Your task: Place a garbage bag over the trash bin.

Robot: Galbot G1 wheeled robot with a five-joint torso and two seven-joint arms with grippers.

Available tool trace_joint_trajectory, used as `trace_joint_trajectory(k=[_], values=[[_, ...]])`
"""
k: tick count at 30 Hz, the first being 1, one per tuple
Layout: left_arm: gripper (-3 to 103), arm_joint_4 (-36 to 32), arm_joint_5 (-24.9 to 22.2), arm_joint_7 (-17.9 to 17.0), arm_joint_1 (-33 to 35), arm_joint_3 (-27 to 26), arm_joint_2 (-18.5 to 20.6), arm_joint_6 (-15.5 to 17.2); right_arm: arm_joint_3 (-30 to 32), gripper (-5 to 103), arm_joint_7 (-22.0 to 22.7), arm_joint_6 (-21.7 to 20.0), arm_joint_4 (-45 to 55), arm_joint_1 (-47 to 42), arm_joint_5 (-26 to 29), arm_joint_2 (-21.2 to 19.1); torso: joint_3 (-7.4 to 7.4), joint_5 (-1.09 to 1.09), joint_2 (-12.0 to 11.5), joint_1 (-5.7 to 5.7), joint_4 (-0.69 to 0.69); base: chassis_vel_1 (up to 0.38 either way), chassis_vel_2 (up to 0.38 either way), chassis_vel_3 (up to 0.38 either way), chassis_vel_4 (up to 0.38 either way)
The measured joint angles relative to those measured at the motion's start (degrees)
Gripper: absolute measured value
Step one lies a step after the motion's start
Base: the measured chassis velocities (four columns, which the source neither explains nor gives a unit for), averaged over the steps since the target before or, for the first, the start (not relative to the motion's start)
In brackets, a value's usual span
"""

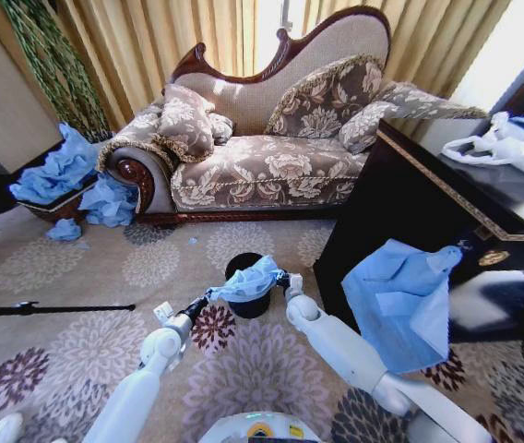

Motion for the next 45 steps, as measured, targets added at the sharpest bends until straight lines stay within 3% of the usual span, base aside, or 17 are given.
trace_joint_trajectory(k=[13, 24, 35, 45], values=[[0, 3.89, -0.17, 1.44, -5.13, 1.7, -0.94, -0.61, 0.1, 0, -1.47, 0.18, -3.8, 1.98, -0.59, 2.58, 0.0, 0.0, 0.0, 0.0, 0.0, 0.0, 0.0, 0.0, 0.0], [0, 5.28, -0.48, 1.74, -6.15, 1.3, -0.54, -0.54, -1.18, 0, -1.82, -0.46, -5.13, 4.81, -0.26, 2.52, 0.0, 0.0, 0.0, 0.0, 0.0, 0.0, 0.0, 0.0, 0.0], [0, 9.79, -1.33, 1.9, -12.49, 1.66, -0.74, -0.55, -3.63, 0, -3.28, -0.89, -9.04, 8.8, 0.86, 3.51, 0.0, 0.0, 0.0, 0.0, 0.0, 0.0, 0.0, 0.0, 0.0], [0, 10.88, -1.1, 3.01, -12.46, 1.85, -1.09, -0.58, -4.41, 0, -4.49, -0.88, -12.16, 10.72, 0.47, 5.47, 0.0, 0.0, 0.0, 0.0, -0.01, 0.0, 0.0, 0.0, 0.0]])
